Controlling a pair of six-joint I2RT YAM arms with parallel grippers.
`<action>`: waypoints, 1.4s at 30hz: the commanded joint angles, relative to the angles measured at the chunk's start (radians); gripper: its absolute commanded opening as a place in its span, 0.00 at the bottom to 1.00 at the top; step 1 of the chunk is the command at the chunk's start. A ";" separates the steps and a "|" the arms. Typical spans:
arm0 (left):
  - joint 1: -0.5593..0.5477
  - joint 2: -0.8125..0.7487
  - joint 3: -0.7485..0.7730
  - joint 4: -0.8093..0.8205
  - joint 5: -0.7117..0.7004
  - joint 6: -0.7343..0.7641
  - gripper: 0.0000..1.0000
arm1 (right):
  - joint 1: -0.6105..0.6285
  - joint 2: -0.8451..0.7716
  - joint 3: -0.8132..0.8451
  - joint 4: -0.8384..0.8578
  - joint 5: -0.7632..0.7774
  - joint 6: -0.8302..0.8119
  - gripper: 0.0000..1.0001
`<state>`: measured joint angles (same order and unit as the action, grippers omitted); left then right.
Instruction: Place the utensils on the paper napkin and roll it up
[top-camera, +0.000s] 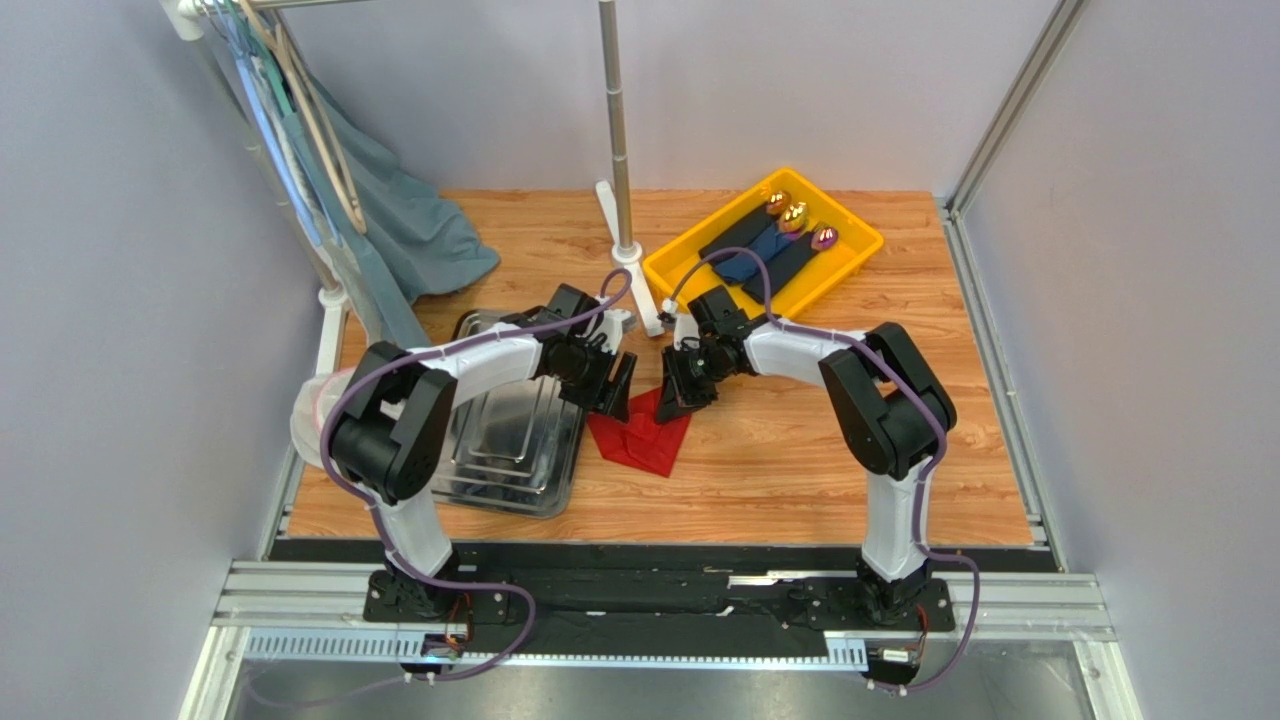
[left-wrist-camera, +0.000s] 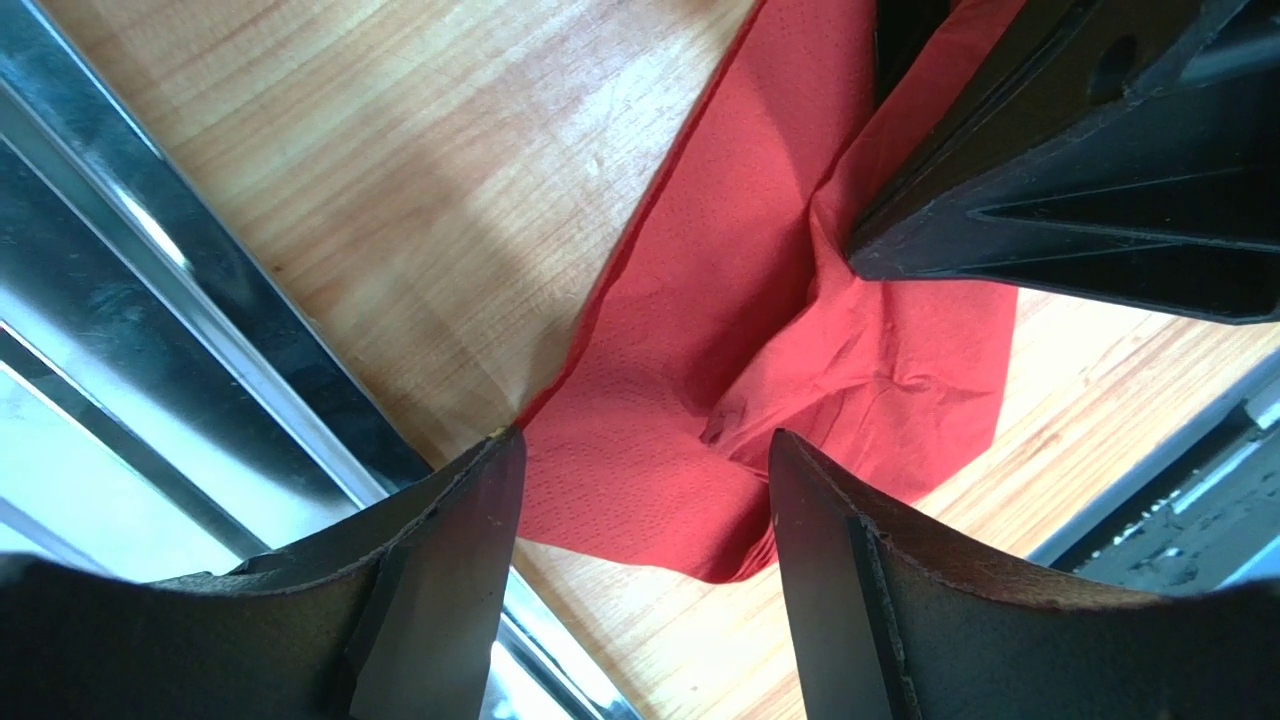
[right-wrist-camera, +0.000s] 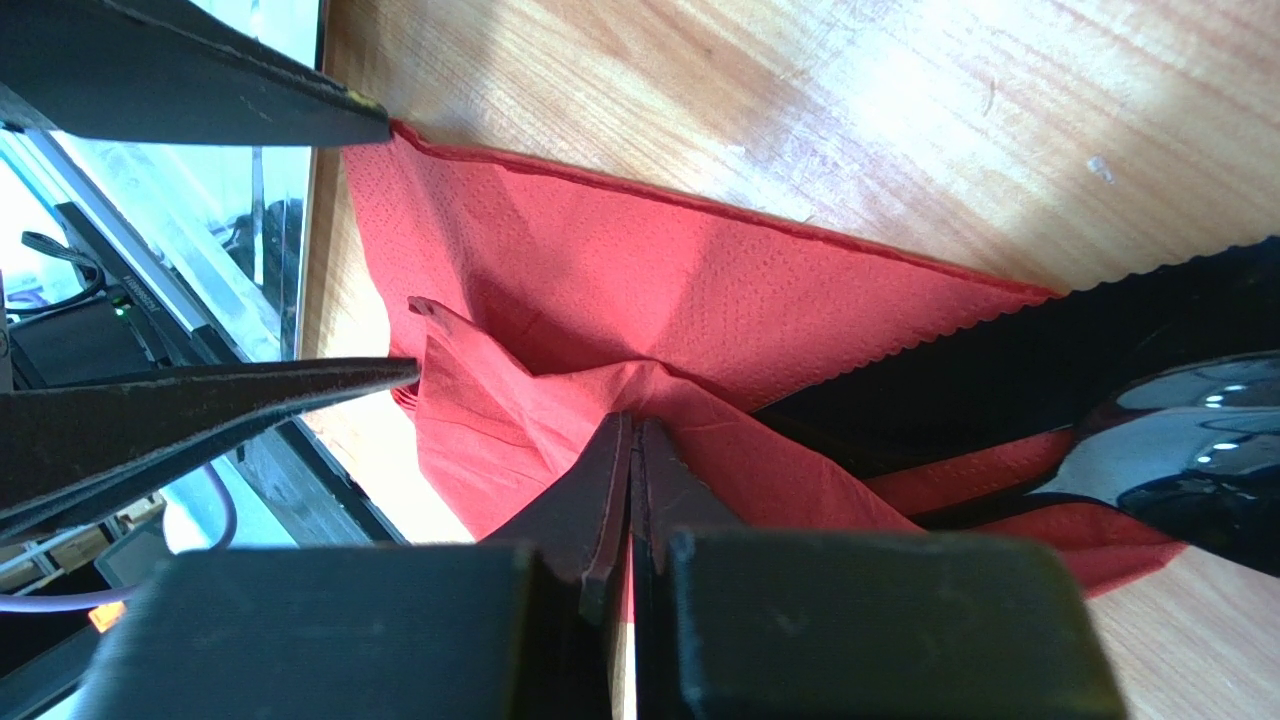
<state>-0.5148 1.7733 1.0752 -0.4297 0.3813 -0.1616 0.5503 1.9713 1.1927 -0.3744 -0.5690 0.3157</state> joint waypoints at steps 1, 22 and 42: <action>0.002 -0.038 0.040 0.034 -0.013 0.054 0.70 | -0.009 0.063 -0.022 -0.104 0.153 -0.069 0.00; -0.011 0.103 0.055 -0.061 0.177 0.062 0.54 | -0.012 0.078 -0.008 -0.109 0.162 -0.073 0.00; 0.079 0.031 -0.044 -0.006 0.284 -0.085 0.64 | -0.012 0.081 -0.013 -0.104 0.155 -0.087 0.00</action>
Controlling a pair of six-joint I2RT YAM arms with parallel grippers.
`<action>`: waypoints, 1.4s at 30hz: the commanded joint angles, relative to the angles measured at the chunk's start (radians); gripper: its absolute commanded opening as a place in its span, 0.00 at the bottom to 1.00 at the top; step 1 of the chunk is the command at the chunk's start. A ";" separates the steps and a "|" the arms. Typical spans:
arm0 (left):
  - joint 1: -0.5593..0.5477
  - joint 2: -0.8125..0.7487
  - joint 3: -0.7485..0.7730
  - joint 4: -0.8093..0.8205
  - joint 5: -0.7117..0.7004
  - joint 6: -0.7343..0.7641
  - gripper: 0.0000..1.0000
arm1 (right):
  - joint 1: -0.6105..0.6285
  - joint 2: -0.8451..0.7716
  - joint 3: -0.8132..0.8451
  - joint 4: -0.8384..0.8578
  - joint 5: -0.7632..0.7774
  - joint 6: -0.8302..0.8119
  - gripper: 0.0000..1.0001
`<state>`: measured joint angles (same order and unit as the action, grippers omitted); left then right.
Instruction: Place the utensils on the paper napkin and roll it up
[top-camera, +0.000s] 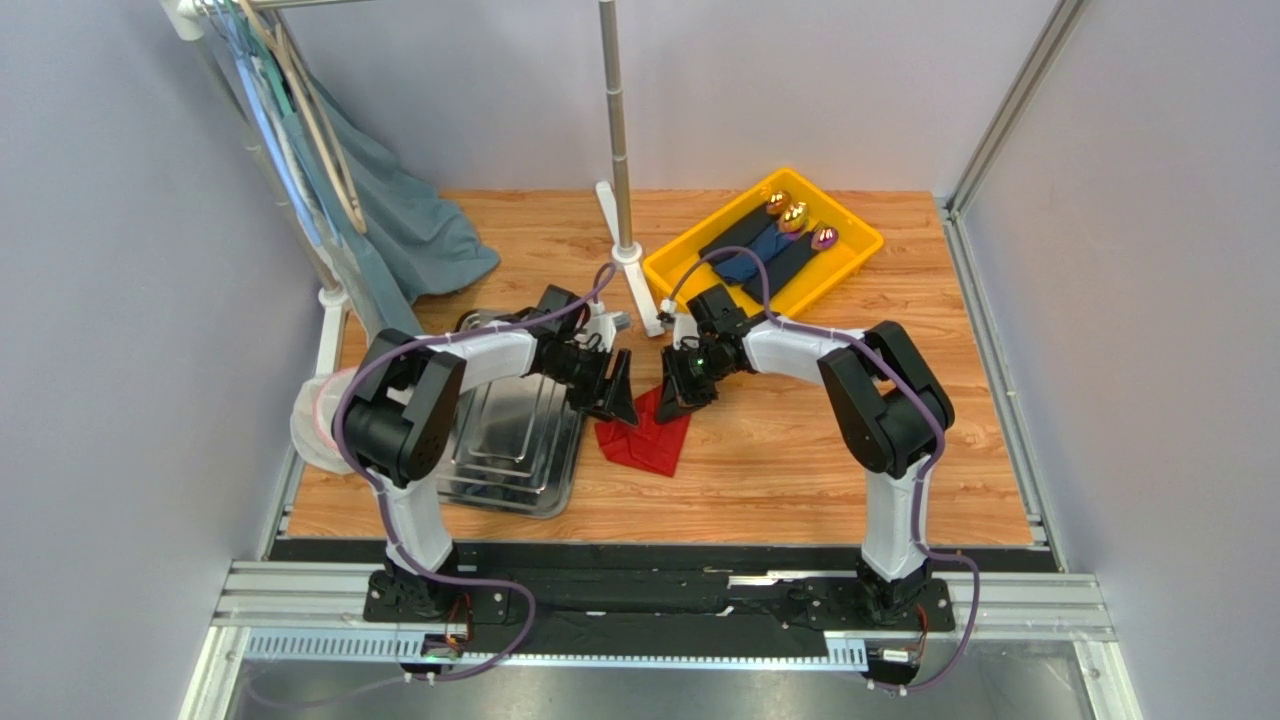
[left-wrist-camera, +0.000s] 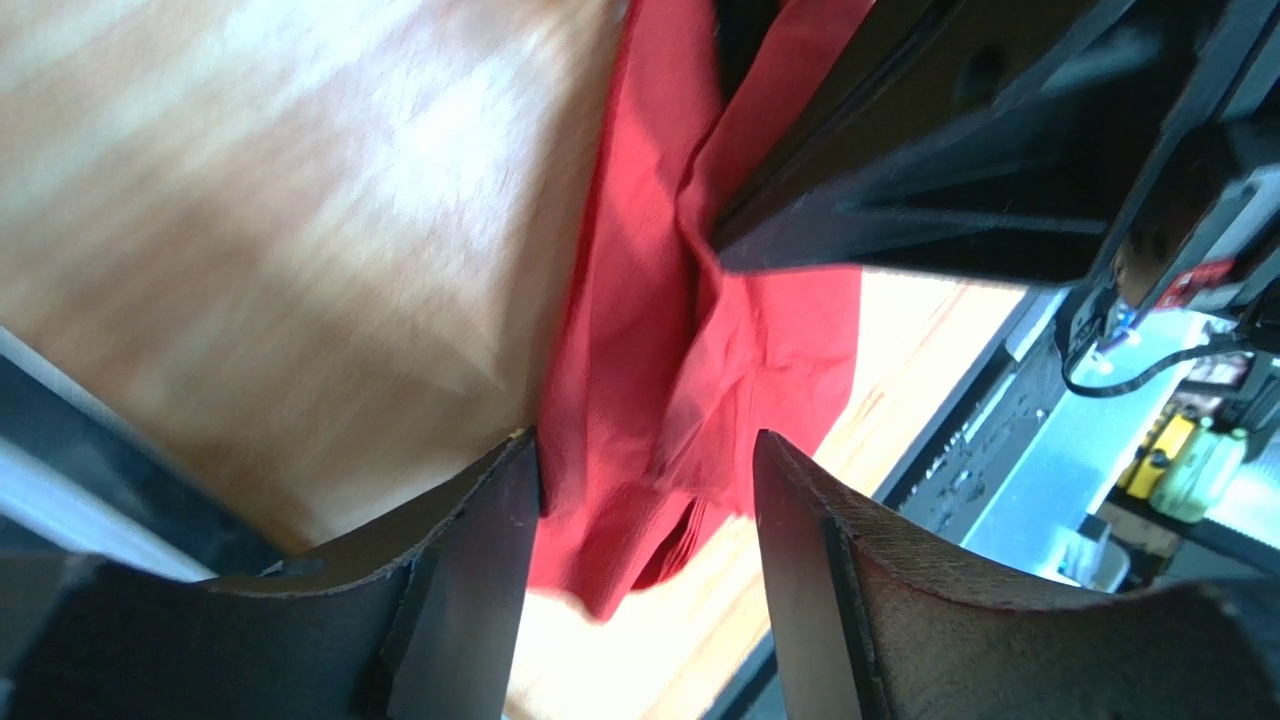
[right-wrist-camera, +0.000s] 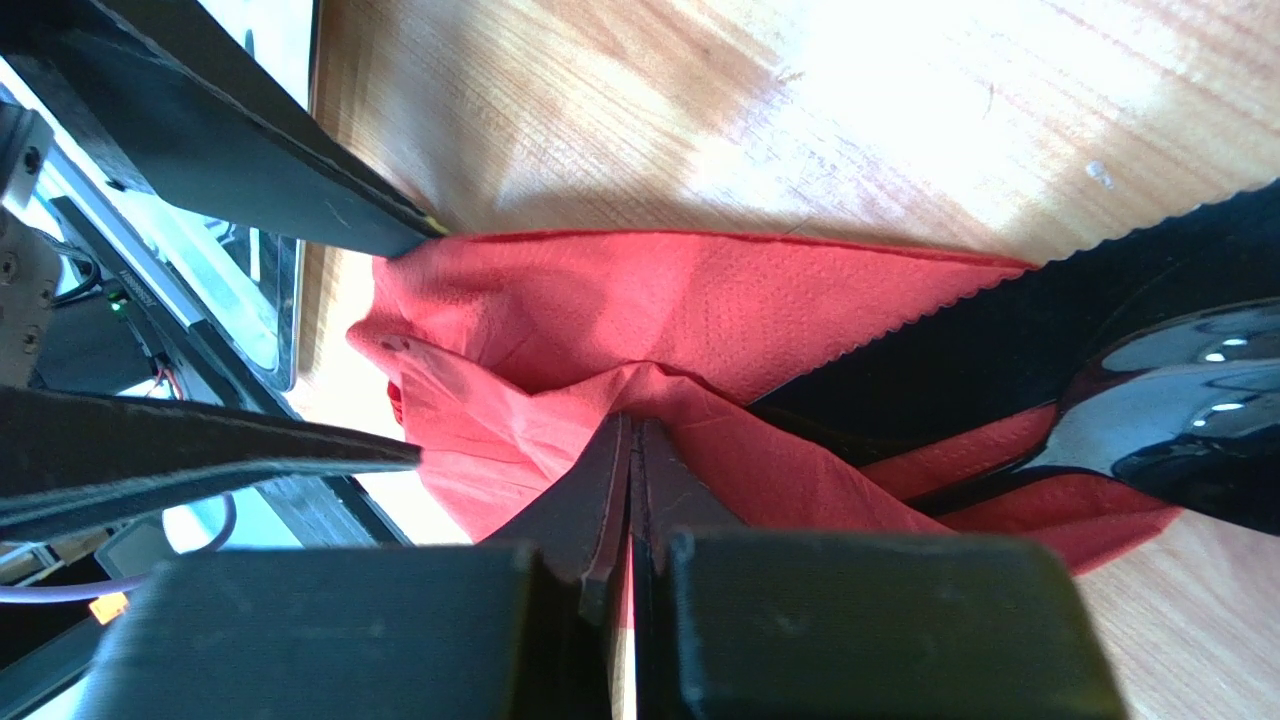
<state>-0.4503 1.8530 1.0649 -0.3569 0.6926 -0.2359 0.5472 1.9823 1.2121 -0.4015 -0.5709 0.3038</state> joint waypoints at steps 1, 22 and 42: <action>0.019 -0.052 -0.043 -0.086 -0.025 -0.023 0.64 | -0.009 0.070 -0.033 -0.077 0.160 -0.075 0.00; 0.035 -0.060 -0.158 0.076 -0.073 -0.149 0.66 | -0.010 0.084 -0.019 -0.080 0.155 -0.072 0.00; 0.039 -0.101 -0.092 -0.040 0.037 -0.158 0.17 | -0.010 0.079 -0.016 -0.077 0.158 -0.066 0.00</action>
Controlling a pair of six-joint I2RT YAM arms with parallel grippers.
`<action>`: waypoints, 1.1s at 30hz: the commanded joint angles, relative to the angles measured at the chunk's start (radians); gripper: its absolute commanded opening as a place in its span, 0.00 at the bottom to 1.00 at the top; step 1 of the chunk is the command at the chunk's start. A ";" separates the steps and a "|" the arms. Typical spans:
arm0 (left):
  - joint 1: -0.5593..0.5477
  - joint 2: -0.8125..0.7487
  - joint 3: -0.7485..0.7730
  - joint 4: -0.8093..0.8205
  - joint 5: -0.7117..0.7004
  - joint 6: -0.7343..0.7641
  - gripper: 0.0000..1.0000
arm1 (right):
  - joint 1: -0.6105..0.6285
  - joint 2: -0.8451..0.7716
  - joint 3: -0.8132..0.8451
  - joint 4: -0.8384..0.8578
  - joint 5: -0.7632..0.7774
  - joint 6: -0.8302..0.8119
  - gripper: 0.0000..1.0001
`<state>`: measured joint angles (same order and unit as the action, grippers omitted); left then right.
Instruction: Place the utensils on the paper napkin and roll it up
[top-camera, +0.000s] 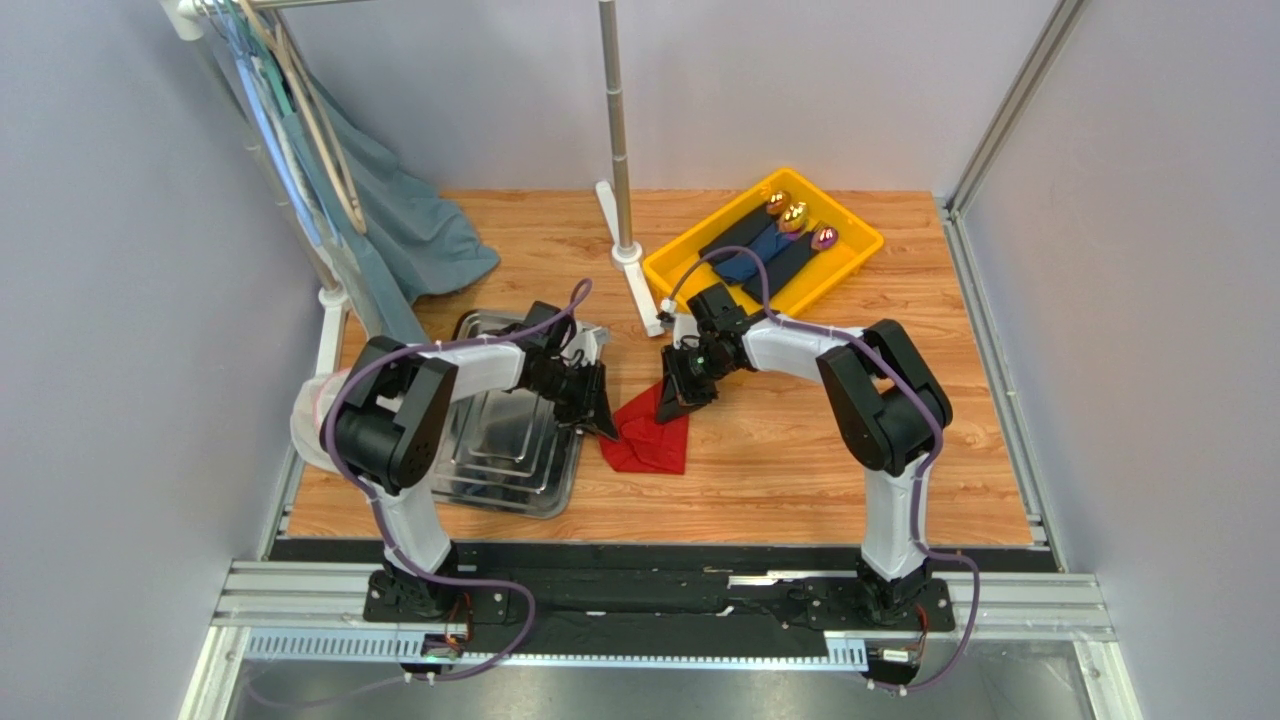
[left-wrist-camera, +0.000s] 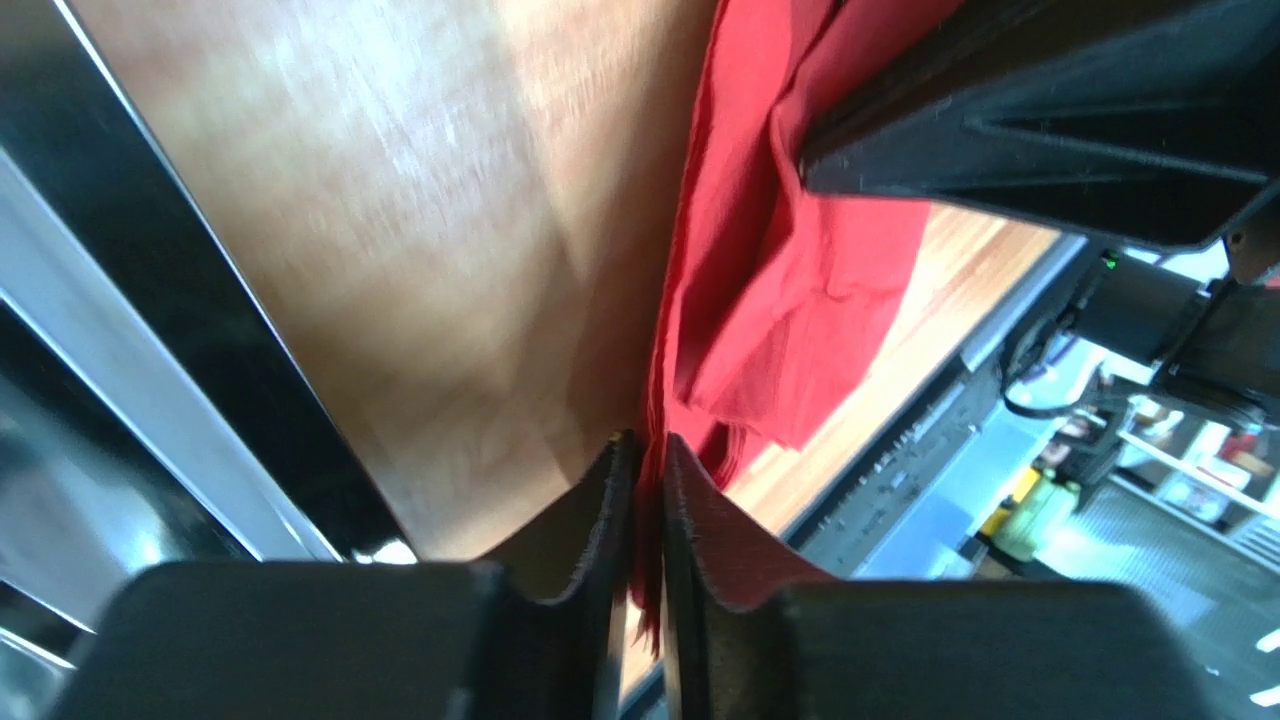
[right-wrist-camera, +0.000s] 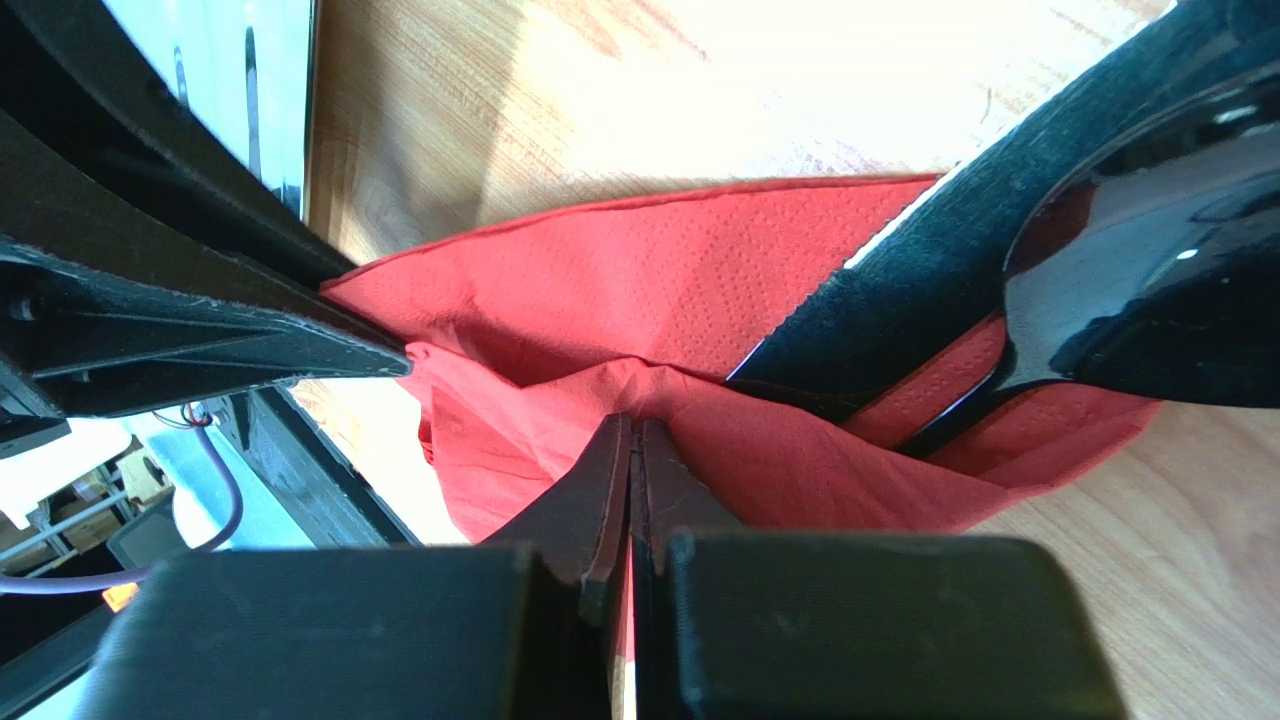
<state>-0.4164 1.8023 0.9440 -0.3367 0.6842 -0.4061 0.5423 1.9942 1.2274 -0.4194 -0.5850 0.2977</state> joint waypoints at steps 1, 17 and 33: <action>0.005 -0.052 0.032 -0.053 0.070 0.004 0.13 | -0.004 0.068 -0.032 -0.056 0.172 -0.058 0.00; -0.125 -0.008 0.076 0.215 0.153 -0.246 0.01 | -0.004 0.066 -0.042 -0.045 0.178 -0.032 0.00; -0.136 0.146 0.107 0.056 -0.139 -0.066 0.03 | -0.005 0.026 -0.025 -0.064 0.151 -0.035 0.00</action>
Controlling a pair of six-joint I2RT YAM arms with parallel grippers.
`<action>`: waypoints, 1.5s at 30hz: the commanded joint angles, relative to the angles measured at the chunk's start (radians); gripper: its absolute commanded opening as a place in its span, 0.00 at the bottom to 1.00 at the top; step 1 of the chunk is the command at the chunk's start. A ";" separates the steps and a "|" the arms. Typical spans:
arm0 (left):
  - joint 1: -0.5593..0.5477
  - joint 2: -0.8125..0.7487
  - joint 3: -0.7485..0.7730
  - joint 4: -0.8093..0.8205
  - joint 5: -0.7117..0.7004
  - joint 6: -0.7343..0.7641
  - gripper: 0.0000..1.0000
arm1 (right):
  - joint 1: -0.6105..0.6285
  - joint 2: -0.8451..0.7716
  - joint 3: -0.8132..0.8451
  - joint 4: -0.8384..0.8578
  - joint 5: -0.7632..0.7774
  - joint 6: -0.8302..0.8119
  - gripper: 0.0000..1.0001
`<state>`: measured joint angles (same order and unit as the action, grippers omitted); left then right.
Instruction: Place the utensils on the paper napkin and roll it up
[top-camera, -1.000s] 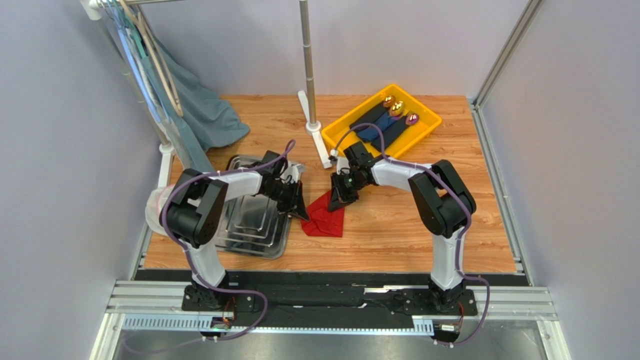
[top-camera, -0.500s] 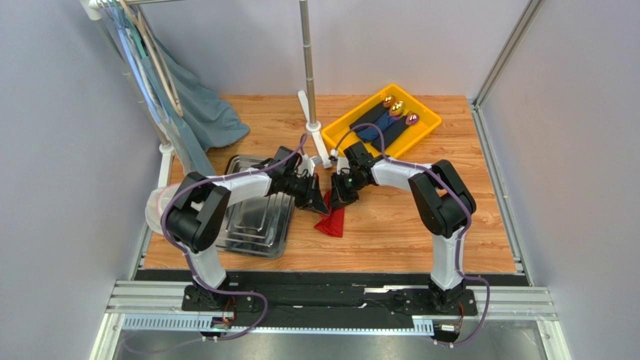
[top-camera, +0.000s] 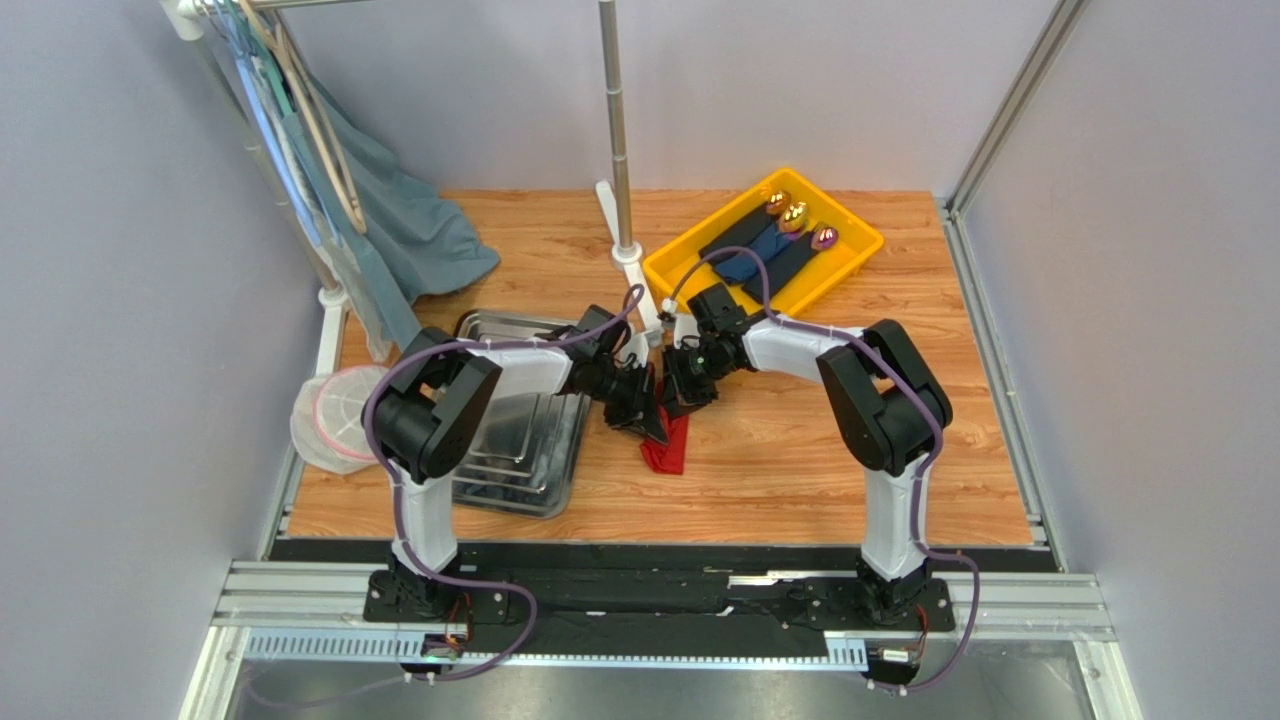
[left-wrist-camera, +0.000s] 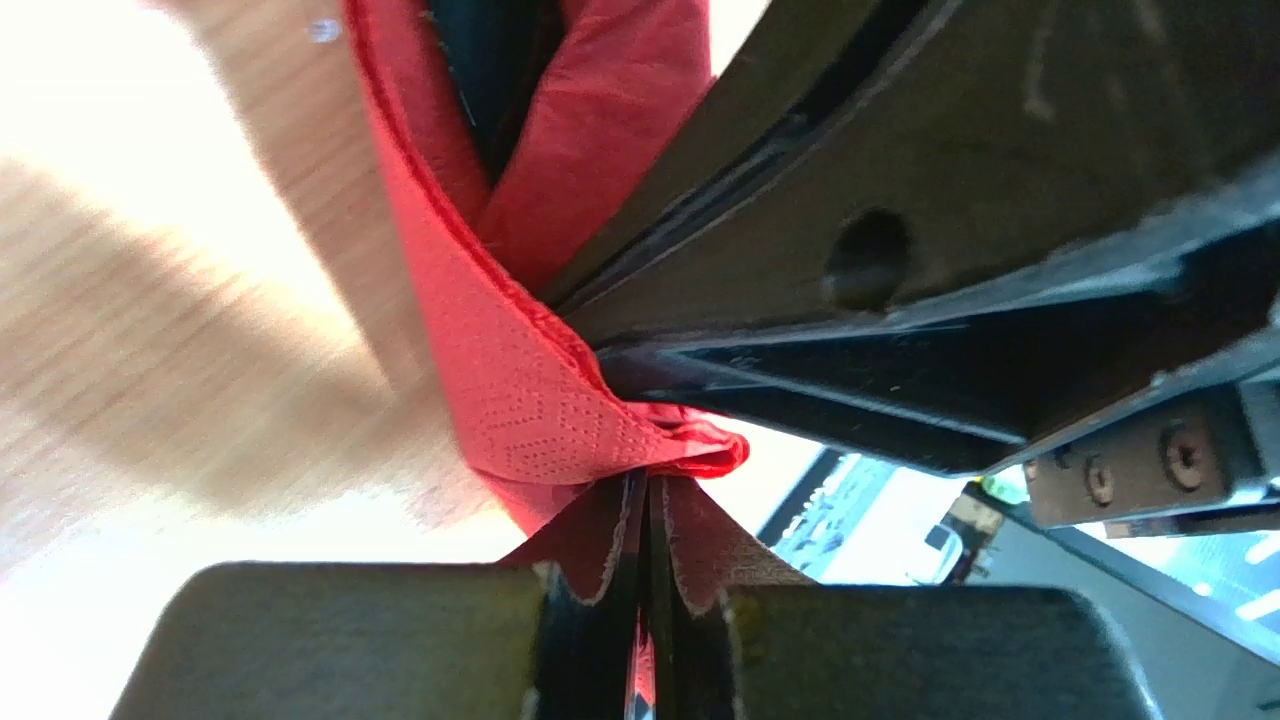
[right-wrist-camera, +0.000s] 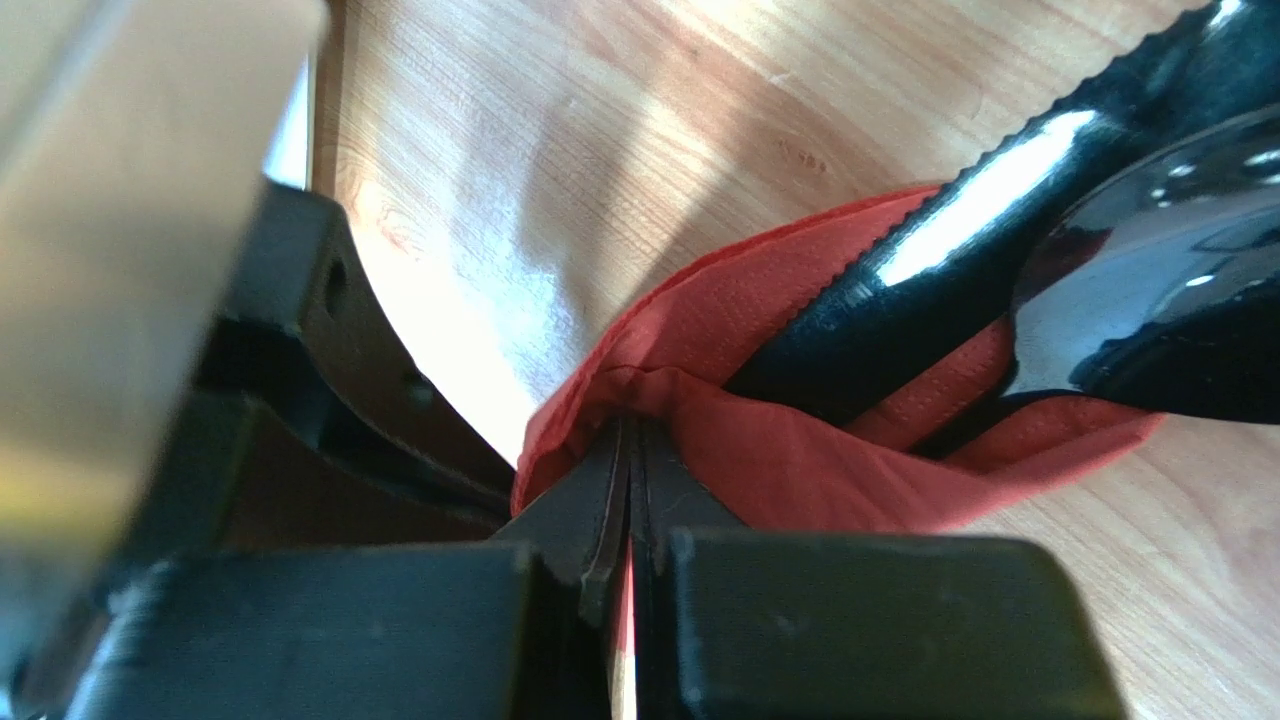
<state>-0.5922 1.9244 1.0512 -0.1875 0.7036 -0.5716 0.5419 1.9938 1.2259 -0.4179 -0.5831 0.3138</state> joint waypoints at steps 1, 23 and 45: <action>0.054 0.025 0.001 -0.105 -0.170 0.108 0.01 | -0.005 0.019 -0.020 -0.068 0.144 -0.051 0.00; 0.066 0.035 0.001 -0.116 -0.167 0.111 0.00 | -0.119 -0.175 -0.029 -0.050 -0.023 0.060 0.04; 0.063 0.015 0.027 -0.122 -0.151 0.131 0.00 | -0.089 -0.018 -0.069 0.044 0.061 0.061 0.01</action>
<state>-0.5400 1.9266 1.0691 -0.2722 0.6758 -0.5060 0.4446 1.9434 1.1763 -0.4198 -0.5808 0.3775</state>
